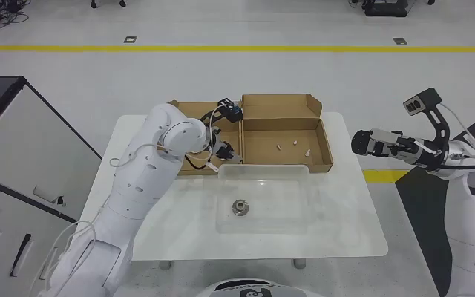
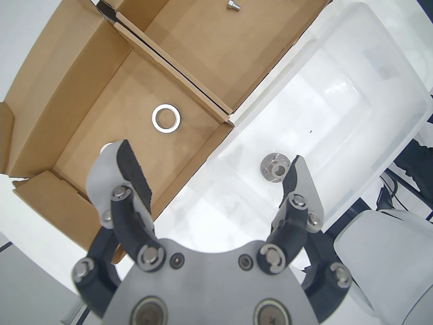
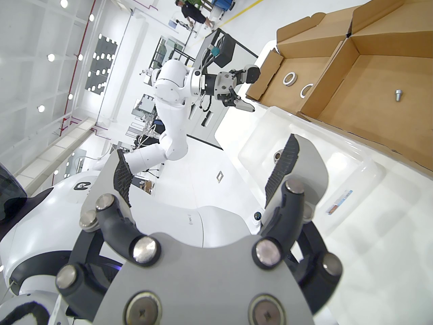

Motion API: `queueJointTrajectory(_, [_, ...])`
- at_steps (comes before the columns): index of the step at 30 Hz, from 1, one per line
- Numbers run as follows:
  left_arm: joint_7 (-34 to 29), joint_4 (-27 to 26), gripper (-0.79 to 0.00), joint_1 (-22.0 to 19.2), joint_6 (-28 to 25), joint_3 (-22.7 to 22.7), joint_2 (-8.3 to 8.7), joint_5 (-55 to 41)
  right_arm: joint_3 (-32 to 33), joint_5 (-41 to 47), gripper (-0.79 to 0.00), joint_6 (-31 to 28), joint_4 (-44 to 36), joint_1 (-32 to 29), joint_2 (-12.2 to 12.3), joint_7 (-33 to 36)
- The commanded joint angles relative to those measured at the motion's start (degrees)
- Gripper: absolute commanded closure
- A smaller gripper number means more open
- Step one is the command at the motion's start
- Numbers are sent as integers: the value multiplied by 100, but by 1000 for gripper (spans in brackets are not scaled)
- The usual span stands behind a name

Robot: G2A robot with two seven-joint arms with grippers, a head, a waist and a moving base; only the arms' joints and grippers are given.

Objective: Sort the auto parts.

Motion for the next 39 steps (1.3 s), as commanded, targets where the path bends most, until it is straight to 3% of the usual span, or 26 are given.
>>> queueJointTrajectory(1, [-189, -225, -785, -37, -206, 264, -22, -136, 0, 0, -785, 0, 0, 0, 0, 0])
queueJointTrajectory(9, [-372, -581, -785, -715, -173, 1792, -61, -757, 0, 0, -785, 0, 0, 0, 0, 0])
queueJointTrajectory(14, [-359, -332, -785, -1210, -187, 2701, 3, -1076, 0, 0, -785, 0, 0, 0, 0, 0])
queueJointTrajectory(19, [-224, -160, -785, -1542, -321, 3270, 103, -1346, 0, 0, -785, 0, 0, 0, 0, 0])
queueJointTrajectory(29, [-168, 133, -785, -1698, -377, 3733, 268, -1714, 0, 0, -785, 0, 0, 0, 0, 0])
queueJointTrajectory(39, [-65, 368, -785, -1677, -474, 3852, 280, -1708, 0, 0, -785, 0, 0, 0, 0, 0])
